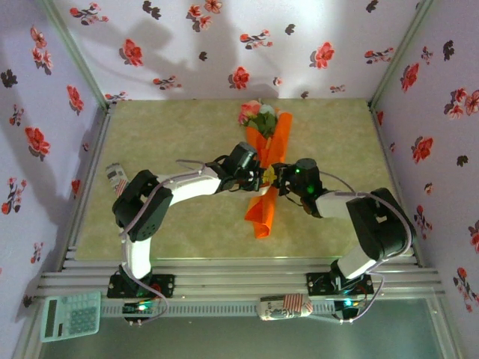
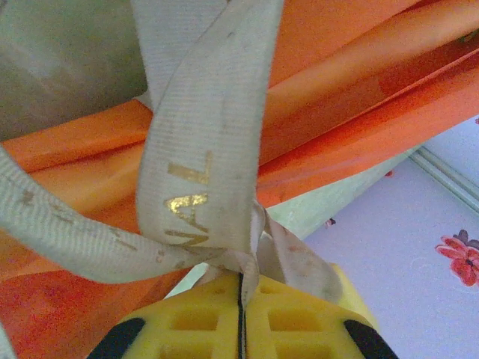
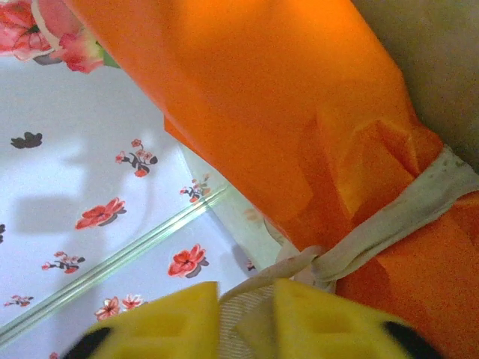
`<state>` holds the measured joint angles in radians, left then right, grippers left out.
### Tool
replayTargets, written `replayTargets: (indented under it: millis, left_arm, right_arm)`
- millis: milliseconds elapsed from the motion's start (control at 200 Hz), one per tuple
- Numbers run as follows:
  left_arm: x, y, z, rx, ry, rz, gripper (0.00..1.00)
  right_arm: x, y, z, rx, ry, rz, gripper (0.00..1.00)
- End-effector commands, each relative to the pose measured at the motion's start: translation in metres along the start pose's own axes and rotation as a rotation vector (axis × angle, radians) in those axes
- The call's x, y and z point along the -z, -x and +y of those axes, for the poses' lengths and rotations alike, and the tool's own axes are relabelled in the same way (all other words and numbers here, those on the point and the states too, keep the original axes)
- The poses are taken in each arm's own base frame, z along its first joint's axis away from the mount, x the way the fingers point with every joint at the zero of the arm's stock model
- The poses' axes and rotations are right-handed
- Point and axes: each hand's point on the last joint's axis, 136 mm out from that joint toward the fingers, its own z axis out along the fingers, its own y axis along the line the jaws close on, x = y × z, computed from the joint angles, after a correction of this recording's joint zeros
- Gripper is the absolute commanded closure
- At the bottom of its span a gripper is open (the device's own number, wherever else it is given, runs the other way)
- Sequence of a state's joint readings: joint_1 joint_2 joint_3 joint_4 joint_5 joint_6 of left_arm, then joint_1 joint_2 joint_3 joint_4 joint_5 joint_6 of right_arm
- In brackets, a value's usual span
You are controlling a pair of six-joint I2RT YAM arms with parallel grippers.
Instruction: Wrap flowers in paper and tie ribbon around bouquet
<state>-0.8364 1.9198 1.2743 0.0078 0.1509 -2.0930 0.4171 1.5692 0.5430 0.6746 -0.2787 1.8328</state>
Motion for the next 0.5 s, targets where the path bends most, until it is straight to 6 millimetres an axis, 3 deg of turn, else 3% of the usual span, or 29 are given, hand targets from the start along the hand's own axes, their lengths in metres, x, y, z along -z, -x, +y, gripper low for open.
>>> replayTargets:
  millis: [0,200,500]
  left_arm:
    - [-0.001,0.000,0.001,0.174,0.014,0.014,0.92]
    - [-0.002,0.000,0.002,0.168,0.018,0.017,0.92]
    - [0.000,-0.001,0.001,0.134,0.032,0.020,0.92]
  right_arm:
    - [0.003,0.002,0.005,-0.004,0.032,-0.020,0.63]
    - [0.006,-0.002,0.006,0.003,0.018,-0.007,0.52]
    - [-0.001,-0.005,-0.005,0.014,-0.031,0.050,0.60]
